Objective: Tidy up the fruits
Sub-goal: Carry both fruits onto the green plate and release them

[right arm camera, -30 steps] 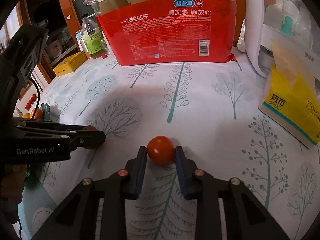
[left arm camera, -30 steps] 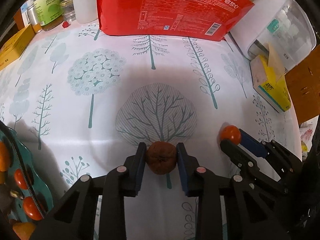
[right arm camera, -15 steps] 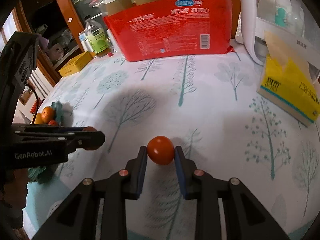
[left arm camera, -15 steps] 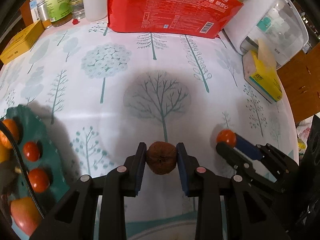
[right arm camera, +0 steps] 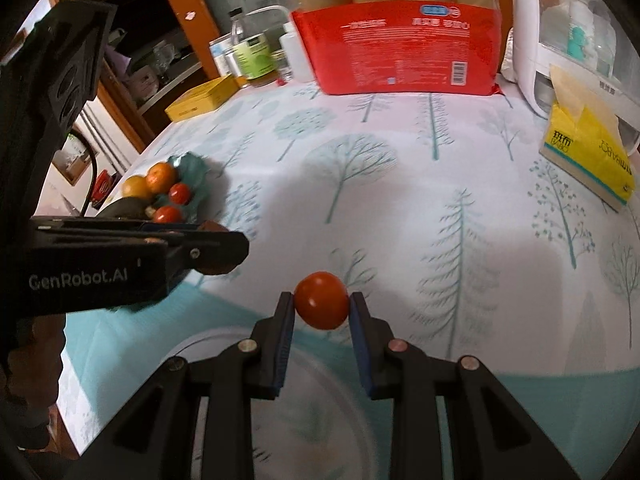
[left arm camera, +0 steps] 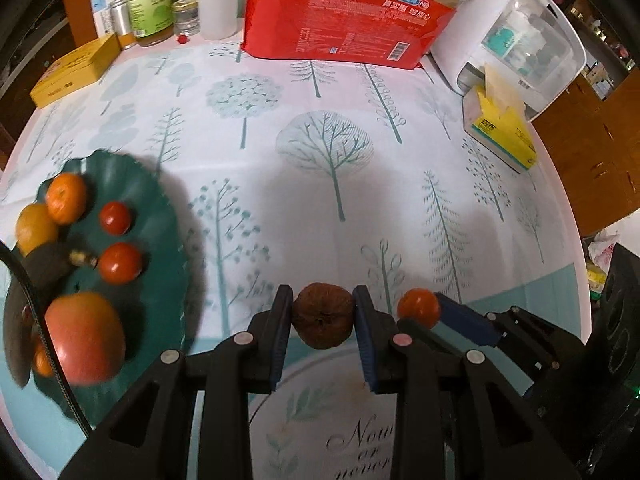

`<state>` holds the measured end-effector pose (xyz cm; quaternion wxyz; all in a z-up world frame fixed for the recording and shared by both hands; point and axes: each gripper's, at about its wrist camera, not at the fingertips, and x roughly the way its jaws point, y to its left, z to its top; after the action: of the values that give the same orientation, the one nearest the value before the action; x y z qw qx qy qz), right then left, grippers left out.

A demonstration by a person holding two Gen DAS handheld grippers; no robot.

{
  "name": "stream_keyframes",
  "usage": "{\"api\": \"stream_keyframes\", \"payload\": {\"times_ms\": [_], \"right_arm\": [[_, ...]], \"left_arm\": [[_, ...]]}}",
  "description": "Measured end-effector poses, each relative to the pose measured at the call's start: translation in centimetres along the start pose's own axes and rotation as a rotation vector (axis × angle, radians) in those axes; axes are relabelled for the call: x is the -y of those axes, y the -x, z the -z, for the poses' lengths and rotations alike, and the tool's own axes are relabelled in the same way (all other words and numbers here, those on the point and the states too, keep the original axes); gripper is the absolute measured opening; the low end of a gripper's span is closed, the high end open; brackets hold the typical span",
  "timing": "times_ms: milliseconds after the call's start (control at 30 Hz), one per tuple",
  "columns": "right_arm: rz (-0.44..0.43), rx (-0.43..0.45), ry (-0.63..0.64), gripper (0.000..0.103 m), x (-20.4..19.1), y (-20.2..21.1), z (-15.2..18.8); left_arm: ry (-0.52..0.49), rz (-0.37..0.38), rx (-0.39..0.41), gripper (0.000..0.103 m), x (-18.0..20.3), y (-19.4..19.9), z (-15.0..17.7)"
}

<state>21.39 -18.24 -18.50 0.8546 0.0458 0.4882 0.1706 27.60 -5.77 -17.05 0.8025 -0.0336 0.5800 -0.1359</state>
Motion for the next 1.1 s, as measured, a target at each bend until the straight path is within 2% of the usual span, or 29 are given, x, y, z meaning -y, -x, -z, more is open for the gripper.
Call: {"api": "stream_keyframes", "payload": {"times_ms": [200,533,733,933,1100], "right_arm": [[-0.024,-0.01,0.011,0.028,-3.0,1.2,1.9],[-0.013,-0.032,0.027,0.028,-8.0,2.1,4.8],[-0.029,-0.051,-0.01,0.028,-10.6,2.1,6.1],[-0.024,-0.033,-0.048,0.028,-13.2,2.0,6.4],[-0.027,-0.018,-0.095,0.028,-15.3,1.4,6.2]], "left_arm": [[0.022,-0.004,0.016,0.029,-1.6,2.5,3.1],[0.096,-0.032,0.037,0.029,-7.1,6.1,8.0],[0.114,-0.042,0.05,0.029,-10.7,8.5,10.7],[0.077,-0.038,0.072,0.029,-13.8,10.6,11.8],[0.029,-0.024,0.099,0.029,-16.1,12.3,11.4]]}}
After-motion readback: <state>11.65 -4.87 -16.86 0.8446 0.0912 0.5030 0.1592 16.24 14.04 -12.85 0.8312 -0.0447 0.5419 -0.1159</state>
